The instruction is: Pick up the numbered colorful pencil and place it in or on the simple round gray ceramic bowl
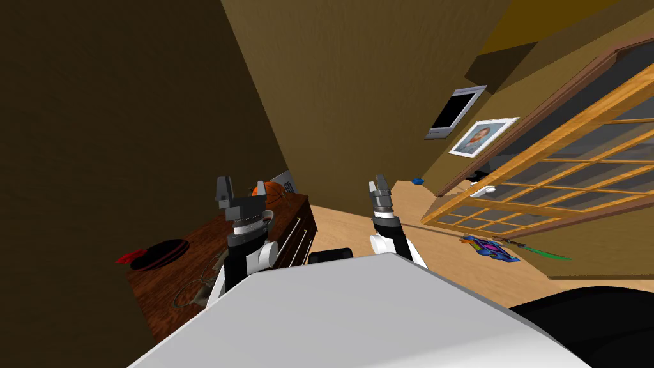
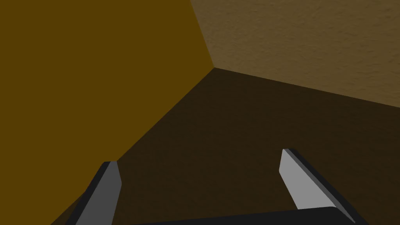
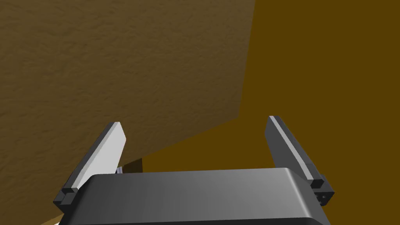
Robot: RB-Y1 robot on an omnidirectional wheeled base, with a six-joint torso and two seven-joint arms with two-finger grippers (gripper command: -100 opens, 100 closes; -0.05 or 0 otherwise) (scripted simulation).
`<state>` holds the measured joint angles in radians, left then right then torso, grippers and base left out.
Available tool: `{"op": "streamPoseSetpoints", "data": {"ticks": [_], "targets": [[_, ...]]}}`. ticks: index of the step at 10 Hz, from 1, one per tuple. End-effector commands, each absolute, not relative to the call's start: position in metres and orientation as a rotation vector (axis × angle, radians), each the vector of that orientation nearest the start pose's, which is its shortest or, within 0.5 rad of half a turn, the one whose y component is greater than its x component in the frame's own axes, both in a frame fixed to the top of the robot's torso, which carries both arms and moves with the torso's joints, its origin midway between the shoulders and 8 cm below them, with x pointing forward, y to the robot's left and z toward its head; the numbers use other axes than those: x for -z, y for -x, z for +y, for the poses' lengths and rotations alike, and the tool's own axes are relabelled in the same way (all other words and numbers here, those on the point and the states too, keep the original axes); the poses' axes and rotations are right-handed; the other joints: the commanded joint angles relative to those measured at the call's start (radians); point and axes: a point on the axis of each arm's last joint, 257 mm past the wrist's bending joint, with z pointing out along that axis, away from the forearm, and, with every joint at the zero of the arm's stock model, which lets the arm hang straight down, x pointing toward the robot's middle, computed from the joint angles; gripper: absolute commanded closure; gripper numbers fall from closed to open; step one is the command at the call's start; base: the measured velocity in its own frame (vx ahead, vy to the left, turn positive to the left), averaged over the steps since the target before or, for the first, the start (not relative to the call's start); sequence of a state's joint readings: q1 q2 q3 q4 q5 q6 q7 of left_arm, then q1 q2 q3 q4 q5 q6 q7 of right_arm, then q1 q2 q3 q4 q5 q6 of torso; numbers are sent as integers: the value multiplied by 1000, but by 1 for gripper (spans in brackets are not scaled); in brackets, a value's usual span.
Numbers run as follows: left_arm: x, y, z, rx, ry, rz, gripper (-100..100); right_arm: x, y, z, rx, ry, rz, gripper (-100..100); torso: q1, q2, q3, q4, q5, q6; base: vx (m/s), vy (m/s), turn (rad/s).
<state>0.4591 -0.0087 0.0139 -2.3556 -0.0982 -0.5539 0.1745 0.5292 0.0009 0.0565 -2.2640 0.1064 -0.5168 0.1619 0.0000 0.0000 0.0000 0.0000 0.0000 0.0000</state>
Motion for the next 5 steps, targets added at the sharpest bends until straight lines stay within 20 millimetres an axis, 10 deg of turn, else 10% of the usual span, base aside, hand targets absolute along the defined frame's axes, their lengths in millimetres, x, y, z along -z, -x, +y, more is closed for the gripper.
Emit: {"op": "streamPoseSetpoints", "data": {"ticks": [1, 5], "targets": [[-75, -324, 259, 1452, 522, 542, -100, -10, -346, -251, -1129, -550, 730, 0, 0, 0, 0, 0, 0, 0, 1, -13, 41], [-57, -347, 262, 1508, 590, 613, -100, -10, -346, -251, -1129, -550, 730, 0, -4, -1, 0, 0, -1, 0, 4, -60, 69]]}}
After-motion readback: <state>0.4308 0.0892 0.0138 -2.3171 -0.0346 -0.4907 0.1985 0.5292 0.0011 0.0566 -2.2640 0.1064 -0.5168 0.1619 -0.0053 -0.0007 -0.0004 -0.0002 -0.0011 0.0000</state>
